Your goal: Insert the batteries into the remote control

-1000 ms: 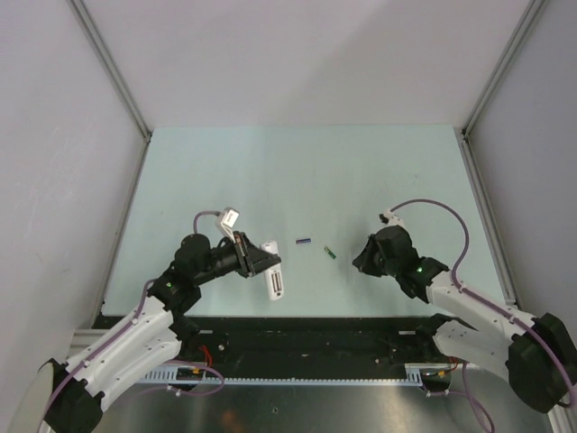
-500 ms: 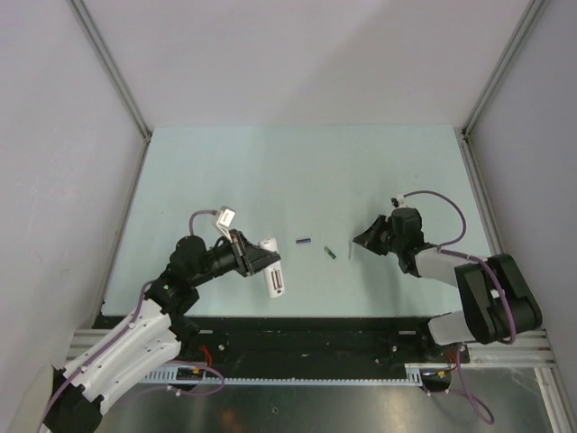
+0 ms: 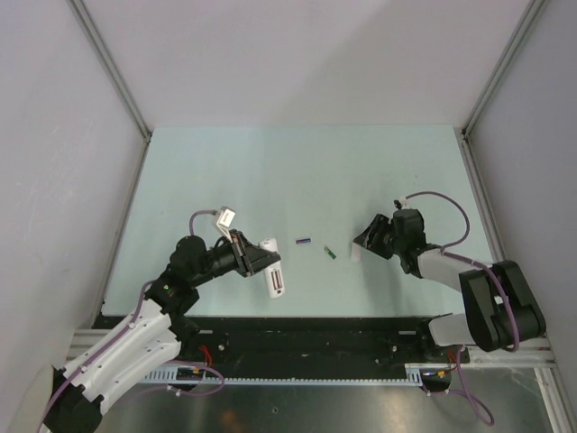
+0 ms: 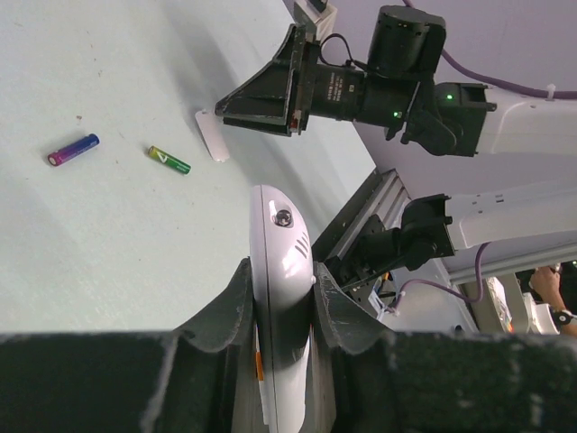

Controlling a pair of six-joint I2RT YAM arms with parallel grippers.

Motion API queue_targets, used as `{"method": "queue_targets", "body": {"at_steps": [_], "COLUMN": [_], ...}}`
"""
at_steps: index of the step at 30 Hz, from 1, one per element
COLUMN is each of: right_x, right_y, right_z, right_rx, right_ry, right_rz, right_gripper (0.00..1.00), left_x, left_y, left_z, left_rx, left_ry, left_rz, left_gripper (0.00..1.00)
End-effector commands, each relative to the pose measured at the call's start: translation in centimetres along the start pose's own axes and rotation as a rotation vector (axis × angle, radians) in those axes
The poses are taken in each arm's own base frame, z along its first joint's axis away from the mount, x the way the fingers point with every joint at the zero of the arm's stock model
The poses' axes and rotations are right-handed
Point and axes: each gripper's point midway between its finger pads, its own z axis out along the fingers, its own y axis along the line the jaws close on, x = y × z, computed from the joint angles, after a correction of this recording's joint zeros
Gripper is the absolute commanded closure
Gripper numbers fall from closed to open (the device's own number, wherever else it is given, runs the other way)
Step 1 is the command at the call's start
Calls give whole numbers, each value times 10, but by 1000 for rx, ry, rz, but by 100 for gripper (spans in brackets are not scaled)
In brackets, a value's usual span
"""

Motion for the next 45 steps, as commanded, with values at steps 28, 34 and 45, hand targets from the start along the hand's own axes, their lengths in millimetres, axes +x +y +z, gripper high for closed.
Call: {"method": "queue_targets", "body": {"at_steps": [28, 34, 45], "right_x": [58, 53, -3], "right_y": [-2, 25, 22], "right_z": [5, 32, 73], "right_rx": [282, 232, 284], "right_ry": [73, 90, 58], "right_rz": [-197, -194, -149], "right_gripper": [100, 100, 100], "left_x": [-6, -5, -5], "left_y": [-8, -10, -5], "left_z": [-1, -1, -1], "left_rx": [41, 45, 28], "left_ry": [-32, -32, -37], "left_rz": [16, 11, 1], "left_gripper": [100, 100, 100]}}
